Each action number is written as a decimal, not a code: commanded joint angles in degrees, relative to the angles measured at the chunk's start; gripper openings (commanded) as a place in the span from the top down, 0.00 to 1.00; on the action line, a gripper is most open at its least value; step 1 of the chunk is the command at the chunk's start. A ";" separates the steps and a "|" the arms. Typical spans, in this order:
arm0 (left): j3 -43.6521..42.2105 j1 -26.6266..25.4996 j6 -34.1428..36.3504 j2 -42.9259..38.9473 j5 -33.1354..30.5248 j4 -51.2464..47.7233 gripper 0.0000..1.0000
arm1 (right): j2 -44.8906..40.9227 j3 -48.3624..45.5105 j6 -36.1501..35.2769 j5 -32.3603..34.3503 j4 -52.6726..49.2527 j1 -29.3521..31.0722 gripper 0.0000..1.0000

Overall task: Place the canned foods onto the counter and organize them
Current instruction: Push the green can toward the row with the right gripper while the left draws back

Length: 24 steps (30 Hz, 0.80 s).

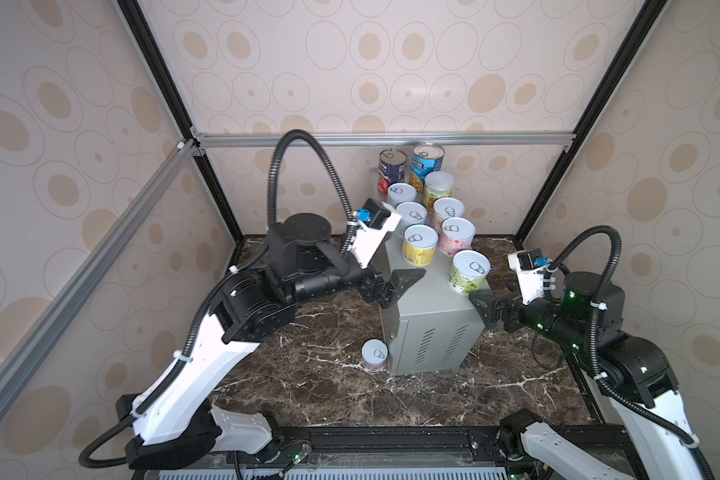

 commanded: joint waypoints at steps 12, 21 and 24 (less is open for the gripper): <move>-16.00 10.21 -0.45 -9.26 -5.65 3.77 0.02 | 3.88 0.14 2.62 2.28 7.79 5.93 0.00; -20.27 13.47 -0.53 -10.14 -1.85 6.37 0.02 | 6.39 1.09 4.79 15.36 8.33 9.86 0.06; -21.56 14.52 -0.62 -10.59 -0.86 6.87 0.02 | 6.44 0.83 4.93 15.98 9.32 9.86 0.12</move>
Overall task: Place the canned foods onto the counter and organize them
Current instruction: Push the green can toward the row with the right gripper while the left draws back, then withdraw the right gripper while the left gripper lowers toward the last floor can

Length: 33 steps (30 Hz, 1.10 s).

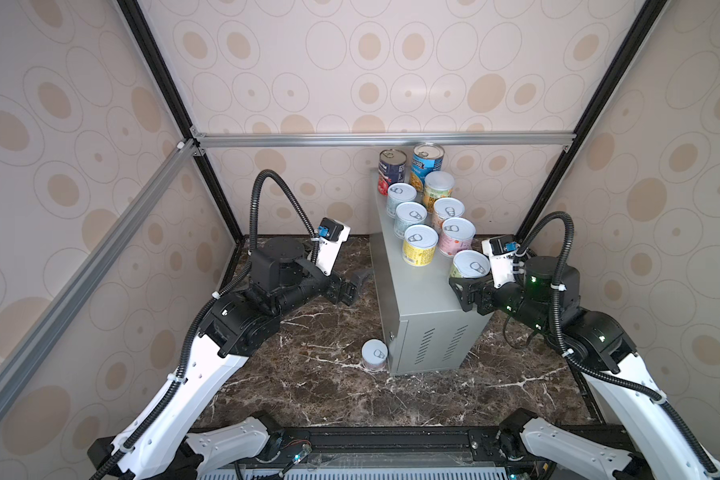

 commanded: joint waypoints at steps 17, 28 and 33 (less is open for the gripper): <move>-6.10 5.94 0.12 -1.22 7.07 6.03 0.02 | 4.79 3.77 -1.31 3.71 3.20 0.24 0.30; -6.82 9.14 0.65 -1.13 10.19 6.86 0.02 | 6.76 4.57 -1.96 5.84 4.02 0.17 0.30; -7.05 9.61 0.37 -1.06 11.08 7.27 0.02 | 6.87 4.68 -2.03 5.32 3.93 0.18 0.22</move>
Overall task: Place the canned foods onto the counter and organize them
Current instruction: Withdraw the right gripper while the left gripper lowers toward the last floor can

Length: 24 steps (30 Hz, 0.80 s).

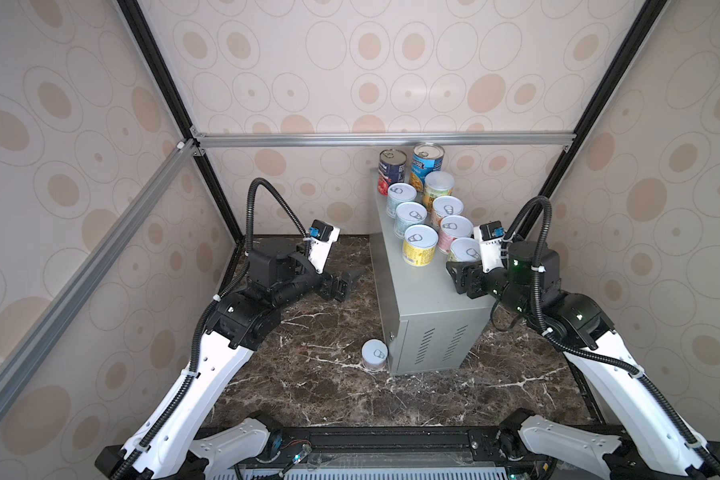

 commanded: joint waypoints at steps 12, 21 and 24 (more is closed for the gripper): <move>-0.34 1.14 -0.73 0.29 1.30 2.19 0.02 | -3.49 1.88 -0.94 -3.00 -1.80 0.09 0.00; -9.41 1.36 -4.97 1.66 -6.89 0.37 0.02 | -9.85 5.31 -2.37 2.76 -6.56 -0.03 0.00; -12.70 1.32 -6.48 1.42 -7.93 -0.14 0.02 | -10.78 7.11 -2.84 8.91 -7.76 -0.28 0.00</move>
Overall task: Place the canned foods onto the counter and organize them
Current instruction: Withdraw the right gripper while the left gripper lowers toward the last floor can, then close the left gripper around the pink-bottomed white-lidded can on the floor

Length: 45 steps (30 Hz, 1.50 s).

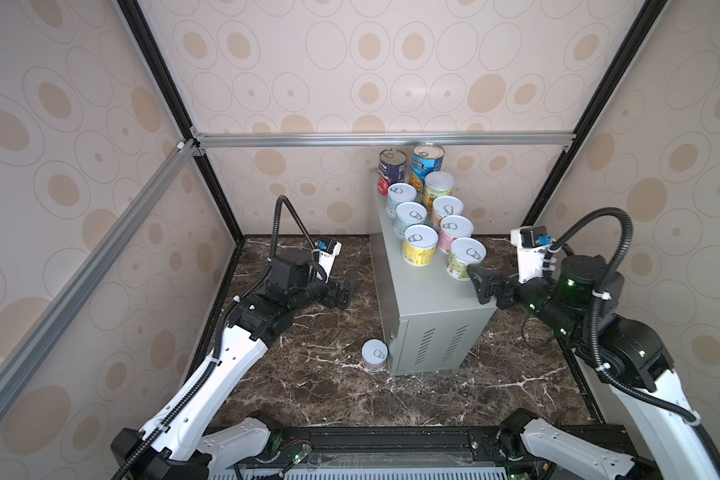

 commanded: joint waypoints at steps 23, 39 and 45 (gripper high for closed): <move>-20.33 -14.40 -21.63 -0.76 -5.32 -0.01 0.02 | 0.92 -3.38 0.71 10.09 -4.54 -14.35 0.00; -28.03 -26.13 -27.69 5.79 -9.84 9.15 0.02 | -3.18 -9.41 0.92 2.91 -2.82 -22.28 0.00; -28.62 -26.21 -27.78 9.01 -12.46 15.26 0.02 | -4.60 -9.43 0.12 2.25 -3.28 -22.57 0.00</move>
